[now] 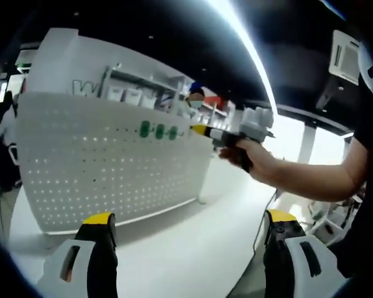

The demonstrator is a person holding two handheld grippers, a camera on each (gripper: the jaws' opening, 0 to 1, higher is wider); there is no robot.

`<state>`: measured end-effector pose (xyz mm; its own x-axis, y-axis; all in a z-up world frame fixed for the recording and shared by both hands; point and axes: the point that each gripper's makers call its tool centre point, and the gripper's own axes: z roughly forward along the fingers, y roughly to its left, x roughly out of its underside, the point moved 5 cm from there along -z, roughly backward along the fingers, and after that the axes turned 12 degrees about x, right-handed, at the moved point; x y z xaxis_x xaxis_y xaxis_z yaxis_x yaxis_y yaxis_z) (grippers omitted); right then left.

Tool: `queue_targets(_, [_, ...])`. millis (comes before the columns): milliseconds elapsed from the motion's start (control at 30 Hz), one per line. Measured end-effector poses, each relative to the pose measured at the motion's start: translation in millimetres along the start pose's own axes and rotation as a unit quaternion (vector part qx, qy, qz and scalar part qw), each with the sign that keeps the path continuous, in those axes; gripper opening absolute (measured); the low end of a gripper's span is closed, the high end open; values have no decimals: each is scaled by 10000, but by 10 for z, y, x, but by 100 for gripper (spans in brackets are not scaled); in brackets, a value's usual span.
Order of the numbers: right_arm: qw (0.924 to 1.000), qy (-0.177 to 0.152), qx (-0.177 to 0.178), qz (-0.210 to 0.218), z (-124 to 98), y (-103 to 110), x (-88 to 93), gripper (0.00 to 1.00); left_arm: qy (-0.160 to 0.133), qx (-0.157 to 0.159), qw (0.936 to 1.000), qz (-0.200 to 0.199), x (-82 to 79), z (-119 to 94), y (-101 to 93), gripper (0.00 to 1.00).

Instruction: Insert the hook assembly into the mounting plate slot until the hook locks in place.

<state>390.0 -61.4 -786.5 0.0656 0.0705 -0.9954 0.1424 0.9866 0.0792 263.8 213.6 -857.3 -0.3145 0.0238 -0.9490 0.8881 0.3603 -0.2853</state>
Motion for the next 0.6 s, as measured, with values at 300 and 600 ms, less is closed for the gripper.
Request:
queue_targets(300, [9995, 15, 309, 98, 190, -251, 90, 0, 88, -122, 9999, 64, -10, -20, 81, 97])
queue_targets(600, [9993, -79, 378, -14, 317, -285, 131, 0, 123, -79, 9999, 12, 4, -23, 105, 98])
